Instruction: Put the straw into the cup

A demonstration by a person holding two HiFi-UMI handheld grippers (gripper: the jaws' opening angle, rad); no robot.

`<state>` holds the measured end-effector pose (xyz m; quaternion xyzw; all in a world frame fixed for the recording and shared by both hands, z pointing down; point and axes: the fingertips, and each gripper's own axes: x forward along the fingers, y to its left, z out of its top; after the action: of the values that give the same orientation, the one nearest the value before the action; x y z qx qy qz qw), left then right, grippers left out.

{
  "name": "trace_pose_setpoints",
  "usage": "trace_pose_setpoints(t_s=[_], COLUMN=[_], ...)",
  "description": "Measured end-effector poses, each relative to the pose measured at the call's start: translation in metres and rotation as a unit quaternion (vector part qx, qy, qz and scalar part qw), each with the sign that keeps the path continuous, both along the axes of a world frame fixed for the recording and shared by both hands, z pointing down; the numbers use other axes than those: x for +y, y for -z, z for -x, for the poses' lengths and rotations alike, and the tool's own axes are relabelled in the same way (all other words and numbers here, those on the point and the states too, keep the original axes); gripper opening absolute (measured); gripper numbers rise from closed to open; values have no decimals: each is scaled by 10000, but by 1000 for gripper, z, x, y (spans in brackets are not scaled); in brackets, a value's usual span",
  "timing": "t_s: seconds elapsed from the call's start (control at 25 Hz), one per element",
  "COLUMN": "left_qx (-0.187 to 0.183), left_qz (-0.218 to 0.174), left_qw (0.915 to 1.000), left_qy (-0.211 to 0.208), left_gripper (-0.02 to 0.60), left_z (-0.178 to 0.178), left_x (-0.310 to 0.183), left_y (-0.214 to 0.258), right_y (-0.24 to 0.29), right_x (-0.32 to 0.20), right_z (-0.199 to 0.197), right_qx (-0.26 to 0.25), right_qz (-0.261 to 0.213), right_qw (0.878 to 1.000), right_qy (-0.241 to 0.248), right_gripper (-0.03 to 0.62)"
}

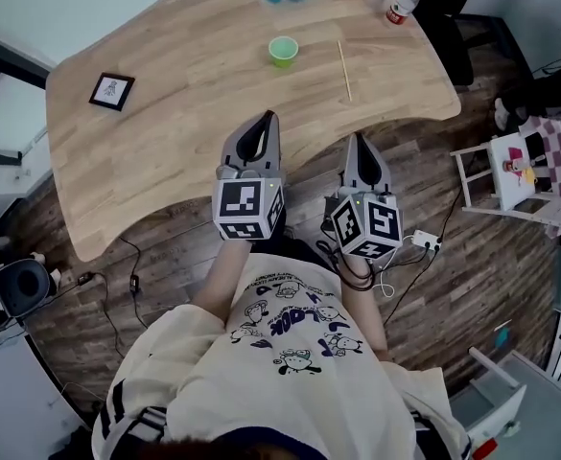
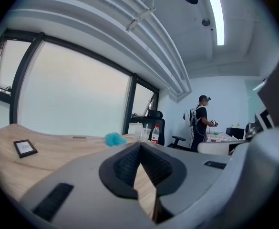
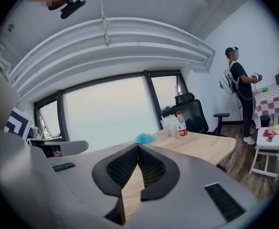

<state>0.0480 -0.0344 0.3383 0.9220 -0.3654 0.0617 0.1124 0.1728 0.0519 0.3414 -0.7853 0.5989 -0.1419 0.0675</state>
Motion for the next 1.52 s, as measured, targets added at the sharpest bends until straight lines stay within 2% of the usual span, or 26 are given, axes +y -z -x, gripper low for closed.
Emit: trace_pose_setpoints(t_s=[0.64,1.08,1.52], left_qx=[-118,-120,-103], left_qz=[230,391,656], left_qw=[9995,9991,9978], left_qy=[-163,-141,-5], left_gripper=[32,32,32], left_z=[-32,-28,-23], left_x=[-89,-130,-145], left_y=[-16,-30,-44], right_y=[-18,-32,-46], right_x=[-83,-123,-144], right_z=[-38,-41,-40], right_qx=[-95,-113,-155], right_qz=[284,478,868], right_qw=[9992,9983,9960], right_qy=[-264,-313,-139], right_gripper=[-5,-5,-5])
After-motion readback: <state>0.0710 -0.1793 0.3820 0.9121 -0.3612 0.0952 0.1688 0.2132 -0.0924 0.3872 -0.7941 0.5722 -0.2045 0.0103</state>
